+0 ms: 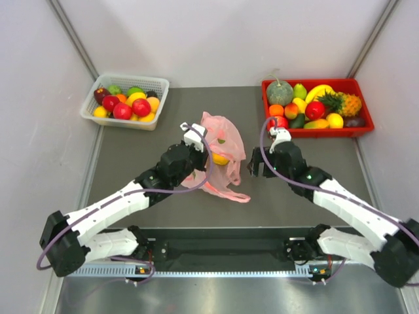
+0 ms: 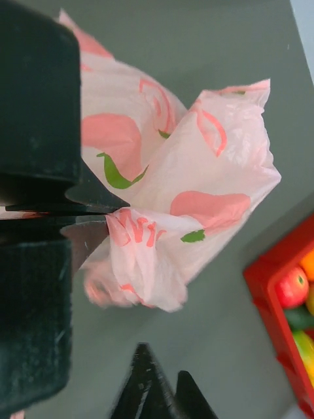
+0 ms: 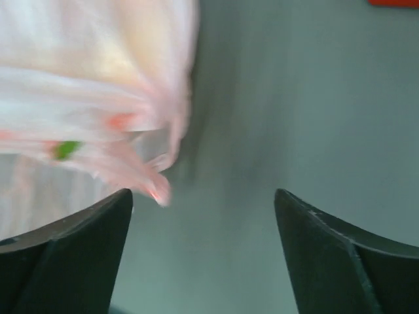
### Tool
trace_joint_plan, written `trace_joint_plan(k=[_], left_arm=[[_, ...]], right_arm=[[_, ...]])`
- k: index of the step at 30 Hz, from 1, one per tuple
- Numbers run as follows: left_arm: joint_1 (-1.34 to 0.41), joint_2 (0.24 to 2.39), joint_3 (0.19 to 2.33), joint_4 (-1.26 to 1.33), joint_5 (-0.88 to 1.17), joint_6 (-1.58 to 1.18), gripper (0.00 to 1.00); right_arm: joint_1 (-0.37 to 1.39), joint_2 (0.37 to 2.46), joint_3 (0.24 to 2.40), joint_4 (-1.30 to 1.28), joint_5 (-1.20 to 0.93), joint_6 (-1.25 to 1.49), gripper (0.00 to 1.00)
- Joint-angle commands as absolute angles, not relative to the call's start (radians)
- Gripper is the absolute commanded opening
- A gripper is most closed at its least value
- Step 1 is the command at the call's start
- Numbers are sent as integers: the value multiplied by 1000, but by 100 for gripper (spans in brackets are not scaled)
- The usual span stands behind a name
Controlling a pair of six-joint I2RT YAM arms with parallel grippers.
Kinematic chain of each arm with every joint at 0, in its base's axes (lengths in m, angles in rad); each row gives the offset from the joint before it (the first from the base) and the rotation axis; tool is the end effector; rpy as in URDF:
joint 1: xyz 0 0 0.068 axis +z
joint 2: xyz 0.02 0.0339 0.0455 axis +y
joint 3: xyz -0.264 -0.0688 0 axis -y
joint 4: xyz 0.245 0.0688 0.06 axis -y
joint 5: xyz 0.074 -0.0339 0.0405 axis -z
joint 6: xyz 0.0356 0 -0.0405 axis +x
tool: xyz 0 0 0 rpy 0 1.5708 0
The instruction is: Untie the knot of the plastic bag and take out the fruit
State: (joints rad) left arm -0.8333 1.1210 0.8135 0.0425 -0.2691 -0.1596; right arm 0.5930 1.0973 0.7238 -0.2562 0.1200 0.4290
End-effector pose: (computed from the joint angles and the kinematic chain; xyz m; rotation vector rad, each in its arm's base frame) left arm 0.1828 -0.1871 0.3059 0.4283 1.7994 -0.4512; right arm 0.1997 0.1295 0.2505 -0.1147 2.2273 0.4377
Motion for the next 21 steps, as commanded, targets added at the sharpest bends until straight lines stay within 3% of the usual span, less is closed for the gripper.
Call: trace_joint_plan(k=[1,5,8,12,15,21], left_arm=[[-844,1074,755,144,-174,-296,0],[-862,1066,700,179,-140,-351,0],[-873,1088,667,208,-140,-380,0],[-880,1121,646,244,-133,-419,0],[-885,1131,646,255,-138,-433,0],[-887,1103,644,255,-179,-445,0]], right_arm=[[690,924,730,-400,233,419,91],[811,790,690,-414,232,439,89],[943,761,667,-396,254,460,79],[1176,878,673,-315,305,459,65],[1305,1021,724,-275,380,445,60],[1338,1132,735,-145,575,456,34]])
